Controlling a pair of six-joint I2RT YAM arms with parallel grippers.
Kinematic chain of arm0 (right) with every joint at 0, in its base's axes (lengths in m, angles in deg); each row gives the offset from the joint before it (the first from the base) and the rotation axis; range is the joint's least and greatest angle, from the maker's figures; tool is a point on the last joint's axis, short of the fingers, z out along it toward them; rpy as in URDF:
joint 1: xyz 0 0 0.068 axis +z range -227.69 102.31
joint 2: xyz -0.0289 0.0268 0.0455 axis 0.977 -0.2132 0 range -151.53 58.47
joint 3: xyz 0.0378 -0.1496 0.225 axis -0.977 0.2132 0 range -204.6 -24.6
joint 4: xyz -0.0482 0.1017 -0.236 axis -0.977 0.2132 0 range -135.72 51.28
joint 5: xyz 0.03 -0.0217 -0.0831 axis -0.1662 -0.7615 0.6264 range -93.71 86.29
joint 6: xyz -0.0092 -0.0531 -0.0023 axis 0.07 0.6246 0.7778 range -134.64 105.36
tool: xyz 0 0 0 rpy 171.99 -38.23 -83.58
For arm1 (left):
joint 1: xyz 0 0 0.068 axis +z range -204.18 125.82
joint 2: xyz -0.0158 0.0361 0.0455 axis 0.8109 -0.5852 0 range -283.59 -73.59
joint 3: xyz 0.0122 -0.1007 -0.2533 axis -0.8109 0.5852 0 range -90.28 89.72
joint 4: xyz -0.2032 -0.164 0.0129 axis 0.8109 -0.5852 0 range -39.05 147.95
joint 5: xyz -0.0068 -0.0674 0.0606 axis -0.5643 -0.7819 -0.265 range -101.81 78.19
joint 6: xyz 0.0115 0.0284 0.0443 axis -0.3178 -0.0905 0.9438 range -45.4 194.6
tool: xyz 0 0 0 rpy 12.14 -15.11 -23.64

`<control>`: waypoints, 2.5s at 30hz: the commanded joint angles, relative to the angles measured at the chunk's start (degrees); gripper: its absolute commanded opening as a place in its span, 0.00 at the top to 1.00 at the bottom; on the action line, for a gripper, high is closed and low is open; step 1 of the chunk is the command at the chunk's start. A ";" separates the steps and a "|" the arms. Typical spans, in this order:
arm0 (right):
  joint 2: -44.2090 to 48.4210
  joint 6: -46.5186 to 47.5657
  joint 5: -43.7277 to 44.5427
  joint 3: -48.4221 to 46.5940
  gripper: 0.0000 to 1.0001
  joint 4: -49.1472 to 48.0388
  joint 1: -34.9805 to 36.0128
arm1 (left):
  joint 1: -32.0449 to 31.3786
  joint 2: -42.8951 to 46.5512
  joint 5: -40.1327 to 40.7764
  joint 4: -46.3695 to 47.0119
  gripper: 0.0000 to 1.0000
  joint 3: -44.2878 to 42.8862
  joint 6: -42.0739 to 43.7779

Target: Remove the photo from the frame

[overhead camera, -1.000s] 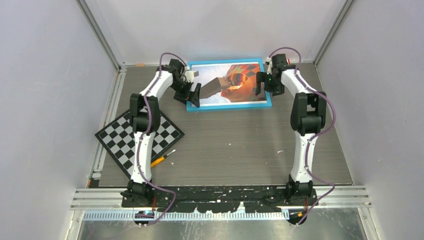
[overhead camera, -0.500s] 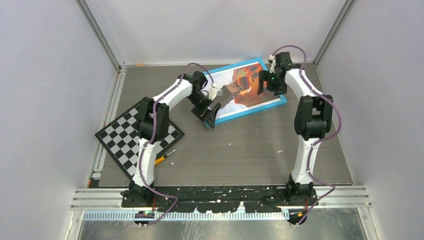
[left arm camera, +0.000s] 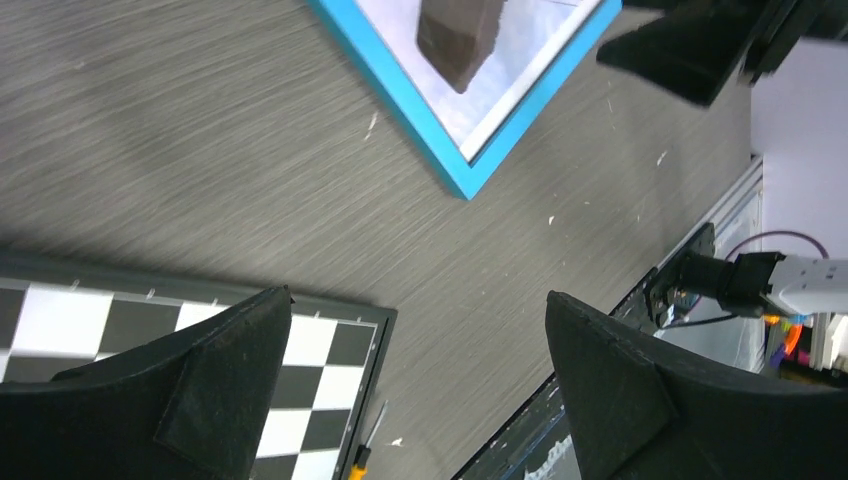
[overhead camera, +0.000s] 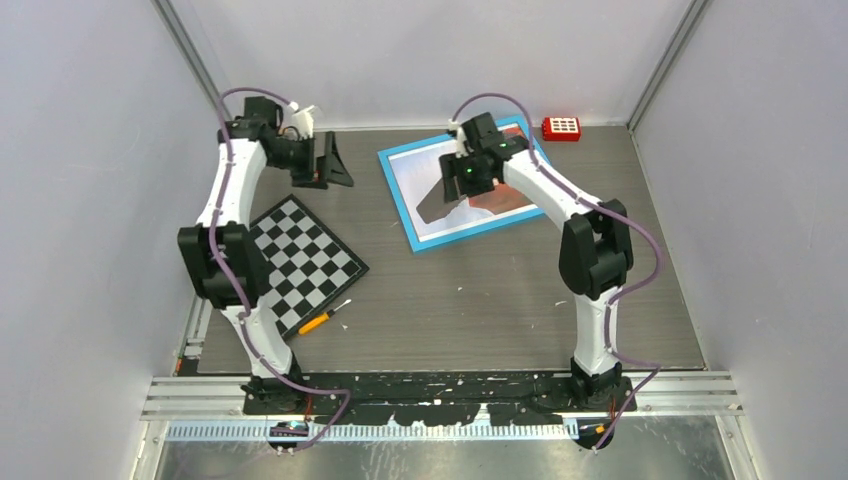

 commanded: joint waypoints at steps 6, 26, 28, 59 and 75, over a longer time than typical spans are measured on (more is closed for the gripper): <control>-7.03 1.62 4.49 -6.48 0.52 -1.44 8.37 | 4.77 10.19 3.33 0.58 0.00 7.00 -2.41; -13.72 5.67 5.68 -5.48 0.88 1.79 16.89 | 7.22 15.00 8.02 -4.42 0.00 7.85 2.06; -13.43 6.11 5.31 -4.12 0.91 3.11 16.93 | 7.18 14.85 8.01 -4.59 0.00 7.32 2.05; 27.46 28.14 -7.33 33.94 0.74 21.81 0.67 | -11.12 -1.50 16.06 -2.98 0.00 -0.79 6.08; 29.01 16.59 -16.65 34.26 0.12 18.71 -25.81 | -20.33 -25.21 14.67 -1.26 0.00 -20.65 1.87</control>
